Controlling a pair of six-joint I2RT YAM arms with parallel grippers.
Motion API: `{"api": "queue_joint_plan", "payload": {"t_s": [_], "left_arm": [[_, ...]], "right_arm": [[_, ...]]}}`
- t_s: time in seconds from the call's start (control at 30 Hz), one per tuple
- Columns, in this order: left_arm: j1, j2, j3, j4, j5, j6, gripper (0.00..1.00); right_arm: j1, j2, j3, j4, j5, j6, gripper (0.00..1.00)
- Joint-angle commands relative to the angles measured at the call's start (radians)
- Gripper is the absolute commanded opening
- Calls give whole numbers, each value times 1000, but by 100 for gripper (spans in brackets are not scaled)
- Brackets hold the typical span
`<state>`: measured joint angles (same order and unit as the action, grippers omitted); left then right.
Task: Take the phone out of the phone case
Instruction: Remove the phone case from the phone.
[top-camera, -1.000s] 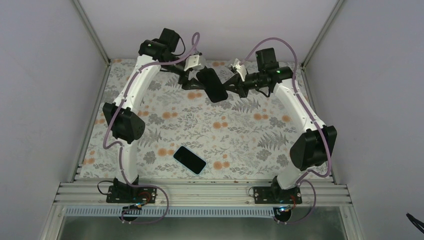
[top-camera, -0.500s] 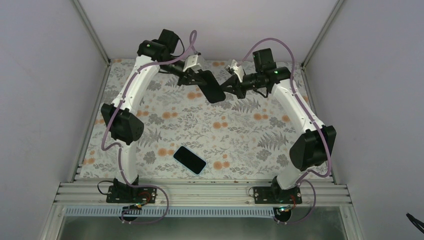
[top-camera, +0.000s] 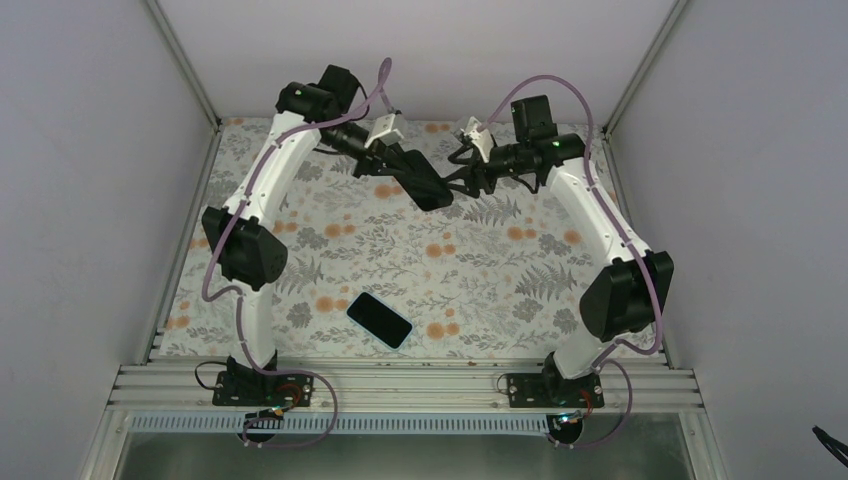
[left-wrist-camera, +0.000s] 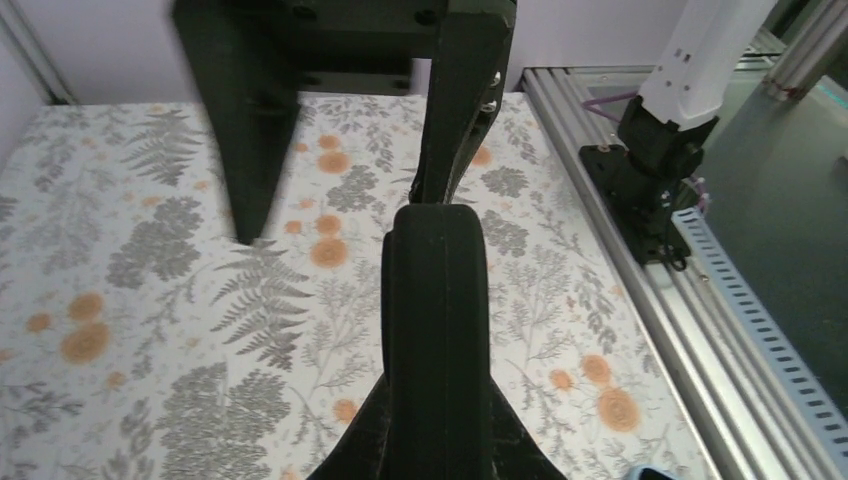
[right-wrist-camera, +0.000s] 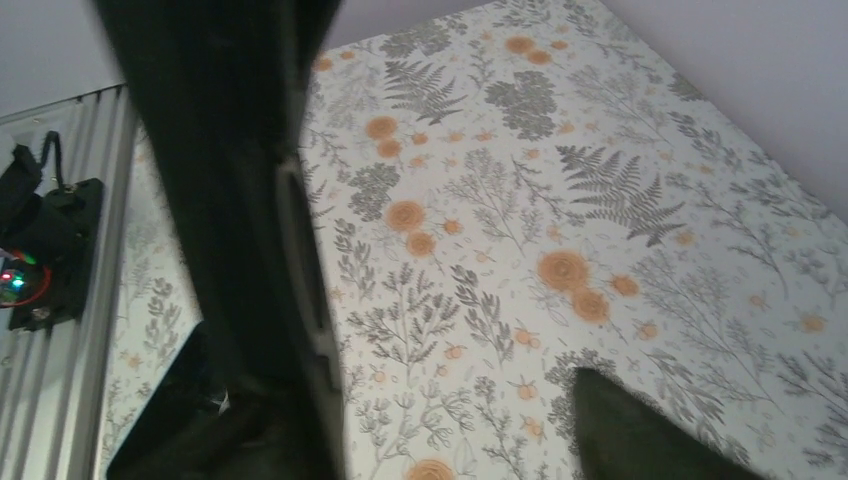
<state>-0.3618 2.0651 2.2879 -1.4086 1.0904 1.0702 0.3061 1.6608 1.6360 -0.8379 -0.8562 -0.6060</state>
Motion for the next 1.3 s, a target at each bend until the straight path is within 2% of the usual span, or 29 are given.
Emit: {"api": "queue_joint_plan", "payload": {"t_s": [0.0,0.2,0.47,0.57,0.77,0.97,1.27], "left_arm": [[2,-46,4,53,60,29,2],[2,-66,-27,53,52,45,2],[3,-69,-32,53,46,45,2],[3,-73,-32,53,71,41,2],[0,-121,-60,53,143,33,2],[-11,-215,-152,53,196,44,2],[-21,-284,-267,51,177,77,2]], "right_arm": [[18,-28,-41,-38,-45,-38,99],[16,-149,-174,-78,32,-132,100],[17,-265,-275,-213,33,-244,100],[18,-303,-332,-154,58,-217,100],[16,-339,-437,81,123,-108,100],[15,-276,-415,107,154,-106,97],[-36,-315,-407,178,120,-62,95]]}}
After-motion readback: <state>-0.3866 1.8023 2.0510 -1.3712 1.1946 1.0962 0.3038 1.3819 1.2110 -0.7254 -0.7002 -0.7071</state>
